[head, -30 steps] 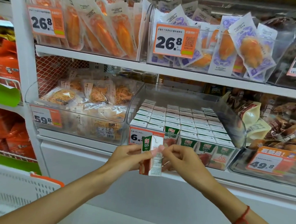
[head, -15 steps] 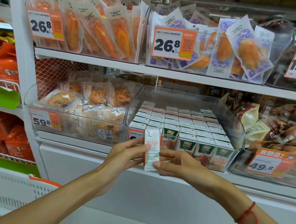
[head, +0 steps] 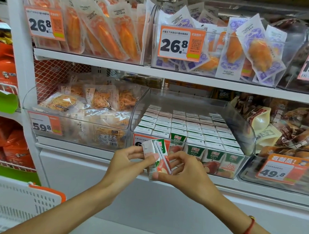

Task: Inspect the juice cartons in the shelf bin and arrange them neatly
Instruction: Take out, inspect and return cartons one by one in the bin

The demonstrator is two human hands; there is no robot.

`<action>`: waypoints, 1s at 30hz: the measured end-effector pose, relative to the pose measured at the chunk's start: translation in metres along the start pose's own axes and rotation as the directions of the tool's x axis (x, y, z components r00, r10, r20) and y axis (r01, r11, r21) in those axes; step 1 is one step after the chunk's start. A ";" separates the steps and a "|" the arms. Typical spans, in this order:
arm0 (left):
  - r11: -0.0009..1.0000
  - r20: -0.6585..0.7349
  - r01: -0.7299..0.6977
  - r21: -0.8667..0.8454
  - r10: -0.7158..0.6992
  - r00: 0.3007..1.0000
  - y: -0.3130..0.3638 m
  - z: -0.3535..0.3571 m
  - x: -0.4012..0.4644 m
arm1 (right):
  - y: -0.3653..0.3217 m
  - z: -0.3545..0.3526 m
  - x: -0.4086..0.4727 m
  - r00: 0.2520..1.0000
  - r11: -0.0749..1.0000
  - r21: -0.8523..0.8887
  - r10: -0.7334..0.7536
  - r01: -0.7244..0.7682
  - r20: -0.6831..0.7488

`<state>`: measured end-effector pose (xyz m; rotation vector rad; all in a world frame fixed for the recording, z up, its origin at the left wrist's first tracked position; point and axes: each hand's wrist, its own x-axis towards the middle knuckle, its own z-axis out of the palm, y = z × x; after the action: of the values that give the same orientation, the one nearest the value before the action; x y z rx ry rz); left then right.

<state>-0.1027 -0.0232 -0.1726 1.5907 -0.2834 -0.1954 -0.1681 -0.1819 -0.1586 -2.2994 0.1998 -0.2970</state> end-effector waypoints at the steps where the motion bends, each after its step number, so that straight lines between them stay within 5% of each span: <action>1: 1.000 0.013 0.005 -0.001 -0.005 1.000 0.000 -0.001 0.000 | 0.000 0.000 0.000 1.000 1.000 -0.017 -0.012 0.012 0.005; 13: 0.982 0.280 0.095 -0.161 -0.047 0.959 0.008 -0.012 0.003 | 0.013 -0.018 0.013 0.946 0.919 0.358 0.048 -0.168 0.321; 18: 0.989 0.293 -0.148 0.024 0.134 0.946 0.006 -0.011 0.002 | 0.014 -0.026 0.012 0.964 0.947 0.320 -0.056 -0.031 0.260; 25: 0.877 0.320 -0.439 0.196 0.366 0.874 0.004 -0.008 -0.004 | 0.008 -0.040 0.008 0.941 0.888 0.340 -0.337 0.309 0.024; 30: 0.822 0.323 -0.507 0.258 0.421 0.847 0.007 -0.007 -0.005 | 0.010 -0.043 0.006 0.929 0.870 0.355 -0.371 0.342 0.013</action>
<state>-0.1055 -0.0154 -0.1658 1.7776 -0.9431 0.0411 -0.1748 -0.2203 -0.1370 -1.9777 -0.3059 -0.3919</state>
